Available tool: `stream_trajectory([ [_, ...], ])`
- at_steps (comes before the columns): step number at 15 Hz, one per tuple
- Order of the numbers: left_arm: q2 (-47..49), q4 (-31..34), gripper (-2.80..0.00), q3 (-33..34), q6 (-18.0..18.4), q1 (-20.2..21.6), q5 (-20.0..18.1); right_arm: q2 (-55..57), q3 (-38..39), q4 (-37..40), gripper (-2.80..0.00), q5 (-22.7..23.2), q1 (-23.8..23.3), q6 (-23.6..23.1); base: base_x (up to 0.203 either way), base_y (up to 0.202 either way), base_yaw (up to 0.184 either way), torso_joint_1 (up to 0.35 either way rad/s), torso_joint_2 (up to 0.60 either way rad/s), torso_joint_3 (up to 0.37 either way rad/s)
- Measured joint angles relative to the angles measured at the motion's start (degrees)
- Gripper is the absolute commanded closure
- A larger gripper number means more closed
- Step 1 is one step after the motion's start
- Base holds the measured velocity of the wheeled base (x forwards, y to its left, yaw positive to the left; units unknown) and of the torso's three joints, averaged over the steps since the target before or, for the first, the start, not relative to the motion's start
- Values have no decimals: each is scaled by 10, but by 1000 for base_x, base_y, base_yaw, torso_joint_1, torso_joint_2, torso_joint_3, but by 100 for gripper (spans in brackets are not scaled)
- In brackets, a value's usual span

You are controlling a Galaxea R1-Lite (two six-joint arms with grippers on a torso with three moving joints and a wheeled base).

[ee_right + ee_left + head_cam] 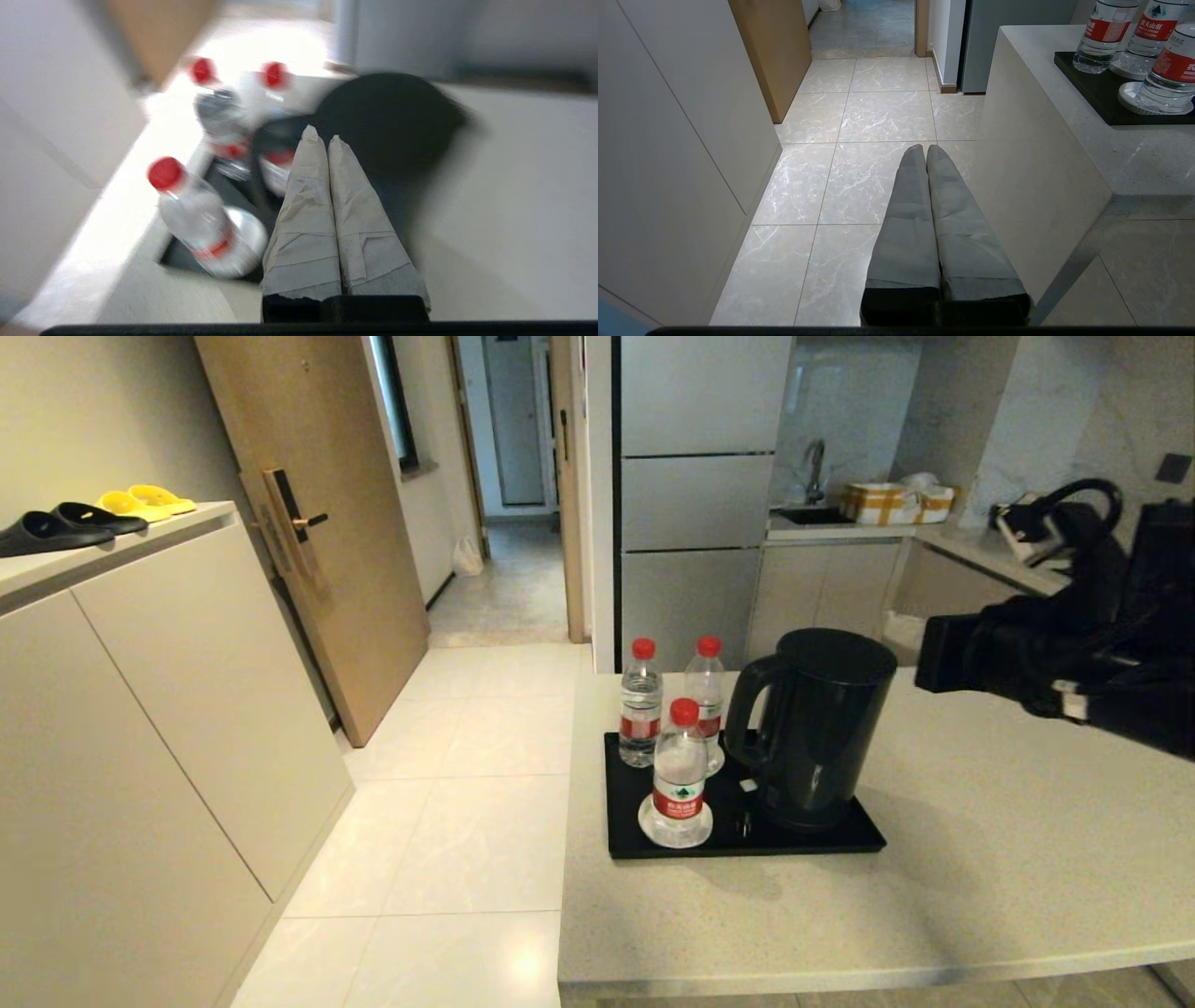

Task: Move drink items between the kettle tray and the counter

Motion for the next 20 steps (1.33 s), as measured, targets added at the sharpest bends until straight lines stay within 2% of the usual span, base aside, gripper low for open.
stream_trajectory([
  [4, 0, 0, 0, 0, 0, 0, 0, -190, 59, 141, 0, -133, 1, 8, 0, 0, 0, 0, 0, 0],
  [7, 0, 0, 0, 0, 0, 0, 0, -366, 87, 293, 0, -181, -6, 32, 0, 0, 0, 0, 0, 0],
  [9, 0, 0, 0, 0, 0, 0, 0, -480, 97, 420, 0, -183, -40, 49, 0, 0, 0, 0, 0, 0],
  [12, 0, 0, 0, 0, 0, 0, 0, -629, 104, 621, 0, -124, -140, 64, 0, 0, 0, 0, 0, 0],
  [14, 0, 0, 0, 0, 0, 0, 0, -691, 122, 717, 0, -90, -170, 81, 0, 0, 0, 0, 0, 0],
  [16, 0, 0, 0, 0, 0, 0, 0, -745, 195, 694, 0, -68, -173, 67, 0, 0, 0, 0, 0, 0],
  [17, 0, 0, 0, 0, 0, 0, 0, -770, 251, 644, 0, -56, -173, 44, 0, 0, 0, 0, 0, 0],
  [20, 0, 0, 0, 0, 0, 0, 0, -822, 422, 404, 0, -25, -170, -58, 0, 0, 0, 0, 0, 0],
])
